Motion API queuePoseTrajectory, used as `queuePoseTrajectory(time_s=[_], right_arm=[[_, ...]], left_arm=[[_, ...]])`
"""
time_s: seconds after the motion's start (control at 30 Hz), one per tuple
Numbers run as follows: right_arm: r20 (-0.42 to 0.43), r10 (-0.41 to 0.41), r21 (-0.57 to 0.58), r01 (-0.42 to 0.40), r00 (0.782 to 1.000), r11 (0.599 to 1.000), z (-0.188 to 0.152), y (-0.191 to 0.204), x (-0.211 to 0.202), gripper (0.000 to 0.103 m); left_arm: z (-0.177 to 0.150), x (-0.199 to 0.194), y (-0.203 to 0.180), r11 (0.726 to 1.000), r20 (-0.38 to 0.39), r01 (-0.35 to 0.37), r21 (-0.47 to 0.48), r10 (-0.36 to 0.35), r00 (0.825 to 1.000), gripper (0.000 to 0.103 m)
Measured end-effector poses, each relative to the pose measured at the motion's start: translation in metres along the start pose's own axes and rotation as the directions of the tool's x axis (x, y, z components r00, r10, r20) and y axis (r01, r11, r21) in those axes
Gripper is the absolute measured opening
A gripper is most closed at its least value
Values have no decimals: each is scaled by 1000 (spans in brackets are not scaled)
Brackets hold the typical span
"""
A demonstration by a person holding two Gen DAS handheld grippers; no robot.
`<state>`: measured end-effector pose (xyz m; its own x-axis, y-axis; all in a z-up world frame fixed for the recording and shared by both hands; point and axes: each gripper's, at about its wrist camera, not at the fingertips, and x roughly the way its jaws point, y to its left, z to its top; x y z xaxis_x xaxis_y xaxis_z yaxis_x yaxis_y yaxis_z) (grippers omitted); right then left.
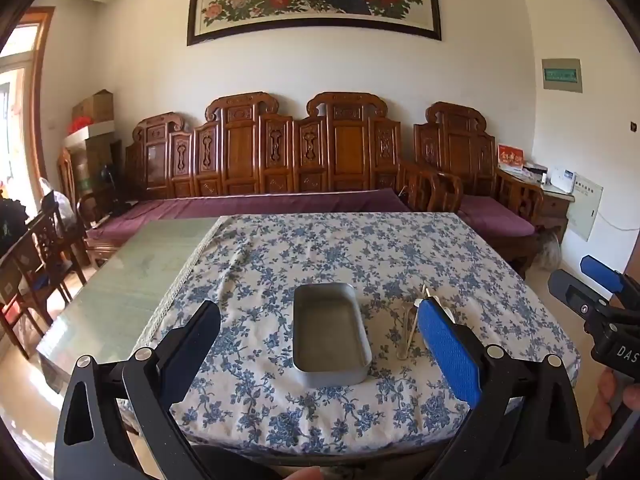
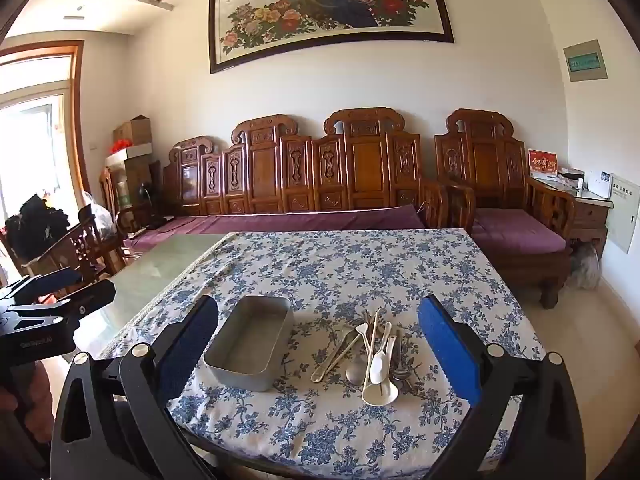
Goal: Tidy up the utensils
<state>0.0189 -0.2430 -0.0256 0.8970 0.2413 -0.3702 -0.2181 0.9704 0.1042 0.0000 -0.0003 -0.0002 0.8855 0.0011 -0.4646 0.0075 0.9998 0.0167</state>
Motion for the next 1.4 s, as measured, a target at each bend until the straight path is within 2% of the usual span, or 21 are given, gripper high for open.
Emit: queuePoseTrajectory(time_s=[0.77,1.4], right_arm=[[7,7,4,-7,1000,1000,4,6,-5,100],[9,9,9,-9,1000,1000,5,8,-2,100]], left_arm=[[13,-12,1,1000,26,-6,1,6,1000,95],[11,-14,-1,1000,32,-8,1,8,999,95]])
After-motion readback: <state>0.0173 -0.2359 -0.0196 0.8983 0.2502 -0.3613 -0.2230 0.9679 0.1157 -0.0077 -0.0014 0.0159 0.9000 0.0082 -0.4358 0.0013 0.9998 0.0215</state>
